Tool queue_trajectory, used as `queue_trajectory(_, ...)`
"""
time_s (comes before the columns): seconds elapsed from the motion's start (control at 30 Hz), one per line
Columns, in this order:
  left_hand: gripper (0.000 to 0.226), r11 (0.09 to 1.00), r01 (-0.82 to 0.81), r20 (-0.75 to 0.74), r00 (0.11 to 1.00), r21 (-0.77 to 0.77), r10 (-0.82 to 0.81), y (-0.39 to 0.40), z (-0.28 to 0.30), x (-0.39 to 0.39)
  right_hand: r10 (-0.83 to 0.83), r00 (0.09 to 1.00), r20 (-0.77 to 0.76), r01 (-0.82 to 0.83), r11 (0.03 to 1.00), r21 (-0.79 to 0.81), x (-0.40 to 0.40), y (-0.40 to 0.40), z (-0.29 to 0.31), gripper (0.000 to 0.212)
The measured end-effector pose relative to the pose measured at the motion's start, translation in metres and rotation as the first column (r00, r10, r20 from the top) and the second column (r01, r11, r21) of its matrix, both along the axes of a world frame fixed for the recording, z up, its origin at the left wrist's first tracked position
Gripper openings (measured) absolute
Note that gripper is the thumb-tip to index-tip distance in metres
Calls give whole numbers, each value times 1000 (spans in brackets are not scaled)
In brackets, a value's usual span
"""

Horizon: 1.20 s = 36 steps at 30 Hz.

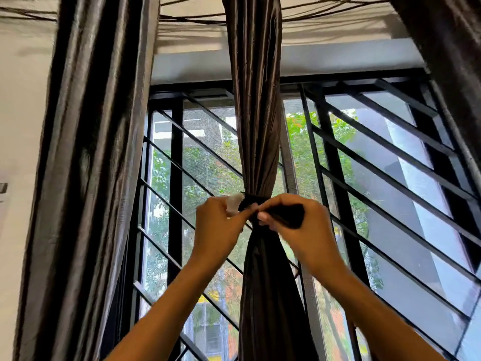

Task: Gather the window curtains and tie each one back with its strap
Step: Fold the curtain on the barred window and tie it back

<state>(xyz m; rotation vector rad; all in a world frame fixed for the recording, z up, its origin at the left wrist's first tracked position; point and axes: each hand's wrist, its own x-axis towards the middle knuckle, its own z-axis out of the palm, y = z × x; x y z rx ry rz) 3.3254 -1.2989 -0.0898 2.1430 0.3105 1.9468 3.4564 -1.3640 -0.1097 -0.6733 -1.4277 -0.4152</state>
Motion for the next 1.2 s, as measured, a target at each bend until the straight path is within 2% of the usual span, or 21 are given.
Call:
queue_trajectory(0.03, 3, 993, -49, -13, 999, 107, 50, 0, -1, 1, 45, 999, -29, -47, 998, -52, 5, -3, 3, 13)
queue_trajectory(0.1, 21, 965, -65, -19, 997, 255, 72, -5, -3, 3, 26, 1000, -16, -27, 998, -52, 13, -11, 5, 16)
queue_trajectory(0.17, 25, 952, -8, -17, 1000, 305, 14, -8, -3, 5, -60, 997, 44, 60, 998, 4, 14, -17, 7, 15)
queue_trajectory(0.23, 19, 946, 24, -4, 1000, 323, -24, -9, -4, 9, -25, 998, 62, 24, 1000, 15, 15, -21, 9, 14)
queue_trajectory(0.4, 15, 955, 138, -55, 990, 264, -128, -13, -1, 12, 127, 991, 30, -127, 992, 24, 21, -28, 20, 12)
queue_trajectory(0.5, 12, 965, 116, -13, 993, 233, -117, -14, 3, 16, 69, 998, -8, -68, 994, 87, 19, -26, 22, 13)
queue_trajectory(0.67, 12, 979, 114, 57, 990, 169, -125, -16, 1, 24, 11, 981, -193, 34, 972, 231, 20, -16, 23, 28)
queue_trajectory(0.77, 10, 976, 173, 82, 979, 129, -184, -15, 0, 23, -251, 966, -60, 254, 889, 382, 24, -11, 21, 27)
queue_trajectory(0.87, 11, 973, 212, 70, 973, 91, -219, -14, -1, 18, -424, 903, 74, 348, 821, 453, 32, -5, 15, 16)
queue_trajectory(0.93, 12, 972, 219, 67, 972, 79, -225, -12, -1, 14, -456, 881, 129, 361, 822, 440, 34, -2, 10, 15)
queue_trajectory(1.0, 7, 972, 218, 61, 973, 83, -223, -11, -2, 11, -465, 863, 196, 371, 848, 379, 33, 2, 4, 27)
queue_trajectory(1.1, 5, 975, 202, 43, 977, 91, -206, -10, -1, 10, -539, 797, 273, 449, 831, 329, 32, 9, 1, 40)
queue_trajectory(1.2, 6, 974, 211, 13, 977, 78, -212, -10, 0, 10, -502, 823, 265, 440, 859, 261, 29, 13, 3, 40)
